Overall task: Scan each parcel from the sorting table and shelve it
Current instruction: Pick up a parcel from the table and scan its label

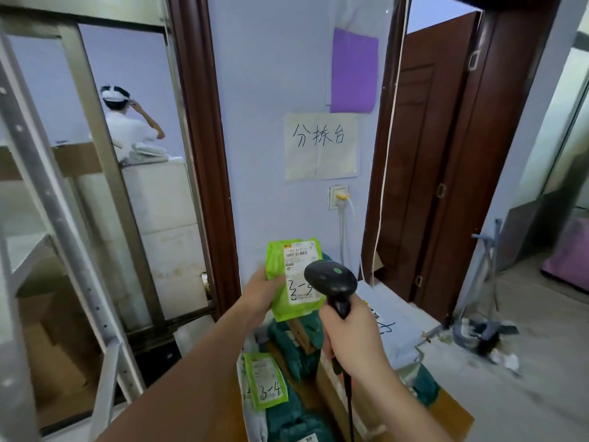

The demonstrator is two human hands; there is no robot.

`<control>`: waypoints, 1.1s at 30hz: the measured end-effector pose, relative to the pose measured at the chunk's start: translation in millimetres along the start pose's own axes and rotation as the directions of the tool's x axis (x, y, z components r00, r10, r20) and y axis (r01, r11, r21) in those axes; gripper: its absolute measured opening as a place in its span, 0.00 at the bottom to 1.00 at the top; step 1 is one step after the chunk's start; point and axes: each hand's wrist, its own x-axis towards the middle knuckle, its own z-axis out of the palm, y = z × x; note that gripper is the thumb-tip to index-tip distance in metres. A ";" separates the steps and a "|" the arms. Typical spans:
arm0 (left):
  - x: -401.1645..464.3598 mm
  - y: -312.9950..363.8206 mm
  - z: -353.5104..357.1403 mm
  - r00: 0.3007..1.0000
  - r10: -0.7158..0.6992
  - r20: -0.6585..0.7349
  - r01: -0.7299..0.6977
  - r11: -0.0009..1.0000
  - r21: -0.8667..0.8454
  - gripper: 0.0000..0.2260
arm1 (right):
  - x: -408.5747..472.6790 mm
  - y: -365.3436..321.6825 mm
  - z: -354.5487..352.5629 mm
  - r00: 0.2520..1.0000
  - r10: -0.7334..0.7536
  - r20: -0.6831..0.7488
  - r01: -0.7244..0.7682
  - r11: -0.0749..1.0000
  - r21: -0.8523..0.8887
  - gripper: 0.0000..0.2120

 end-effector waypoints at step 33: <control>-60.7 -30.7 -15.2 0.997 -0.023 -0.071 0.018 0.998 -0.068 0.11 | -52.7 -8.4 -16.2 0.991 -0.014 0.132 0.021 0.998 -0.058 0.04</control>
